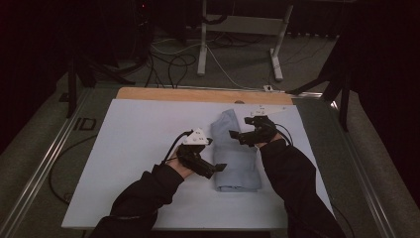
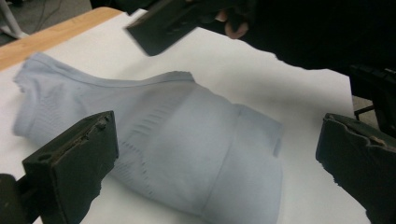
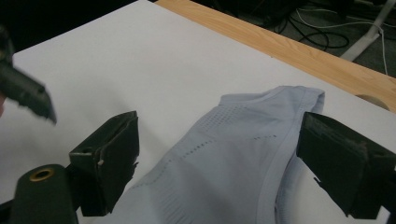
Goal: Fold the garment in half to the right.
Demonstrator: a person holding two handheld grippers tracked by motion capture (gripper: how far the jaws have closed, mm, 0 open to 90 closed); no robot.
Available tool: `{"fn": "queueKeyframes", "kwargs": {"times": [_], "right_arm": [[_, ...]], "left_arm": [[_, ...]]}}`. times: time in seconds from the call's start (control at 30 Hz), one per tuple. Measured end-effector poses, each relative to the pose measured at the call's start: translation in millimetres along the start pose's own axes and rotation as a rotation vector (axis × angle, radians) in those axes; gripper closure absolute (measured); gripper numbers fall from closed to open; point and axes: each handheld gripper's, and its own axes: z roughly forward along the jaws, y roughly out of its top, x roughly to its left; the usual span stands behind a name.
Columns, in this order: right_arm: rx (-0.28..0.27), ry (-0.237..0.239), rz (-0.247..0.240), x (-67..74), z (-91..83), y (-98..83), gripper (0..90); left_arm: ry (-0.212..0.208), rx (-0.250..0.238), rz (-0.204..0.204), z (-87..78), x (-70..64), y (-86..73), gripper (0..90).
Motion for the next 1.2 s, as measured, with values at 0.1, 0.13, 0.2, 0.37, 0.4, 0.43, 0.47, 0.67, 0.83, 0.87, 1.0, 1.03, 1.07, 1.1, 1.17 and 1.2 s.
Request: {"fn": "queueKeyframes", "kwargs": {"times": [0.1,0.13,0.2,0.37,0.4,0.43,0.47,0.67,0.83,0.87,1.0,1.03,1.07,1.1,1.17,1.2], "right_arm": [[-0.005,0.005,0.003,3.1,-2.8,-1.8,13.1],[-0.005,0.009,0.002,3.9,-3.6,-2.5,13.1],[-0.008,0.008,-0.003,5.0,-5.1,-4.2,13.1],[-0.003,0.006,-0.007,7.5,-8.8,-8.9,13.1],[-0.004,0.009,-0.006,7.4,-9.9,-10.1,13.1],[-0.007,0.011,-0.001,7.5,-11.0,-11.5,13.1],[-0.005,0.011,0.001,8.1,-11.9,-12.9,13.1],[-0.01,0.01,0.002,11.7,-19.0,-23.1,13.0],[-0.012,0.01,0.009,12.5,-24.0,-33.1,13.0],[-0.011,0.01,0.004,13.0,-25.4,-35.5,13.0],[-0.021,0.024,0.01,16.1,-31.9,-46.9,12.9],[-0.02,0.022,0.01,16.7,-33.7,-50.0,12.9],[-0.024,0.026,0.012,17.2,-35.7,-53.5,12.8],[-0.03,0.027,0.019,17.7,-37.7,-56.9,12.8],[-0.03,0.024,0.023,18.0,-40.9,-64.3,12.5],[-0.031,0.02,0.026,18.7,-42.7,-68.1,12.3]], "left_arm": [[0.01,0.013,-0.007,-7.2,4.9,-4.7,0.0],[0.014,0.019,-0.005,-9.6,6.6,-6.2,0.0],[0.024,0.018,-0.007,-14.9,9.4,-9.5,0.0],[0.028,0.021,-0.016,-27.3,15.1,-16.4,0.0],[0.03,0.026,-0.01,-29.4,15.6,-17.8,0.0],[0.03,0.034,-0.013,-31.1,16.1,-18.9,0.0],[0.033,0.04,-0.008,-32.9,16.4,-20.3,0.0],[0.038,0.036,0.002,-45.2,18.6,-28.0,0.0],[0.047,0.036,-0.018,-55.5,20.4,-36.2,0.0],[0.05,0.036,-0.016,-58.0,20.8,-38.9,0.0],[0.078,0.028,-0.037,-70.3,24.3,-51.3,0.0],[0.083,0.026,-0.047,-73.6,25.4,-54.4,0.0],[0.088,0.027,-0.053,-76.7,26.5,-57.3,0.0],[0.09,0.023,-0.061,-79.9,27.1,-60.2,0.0],[0.097,0.025,-0.062,-85.9,27.4,-65.7,0.0],[0.102,0.022,-0.058,-89.0,26.9,-68.6,0.0]]}}
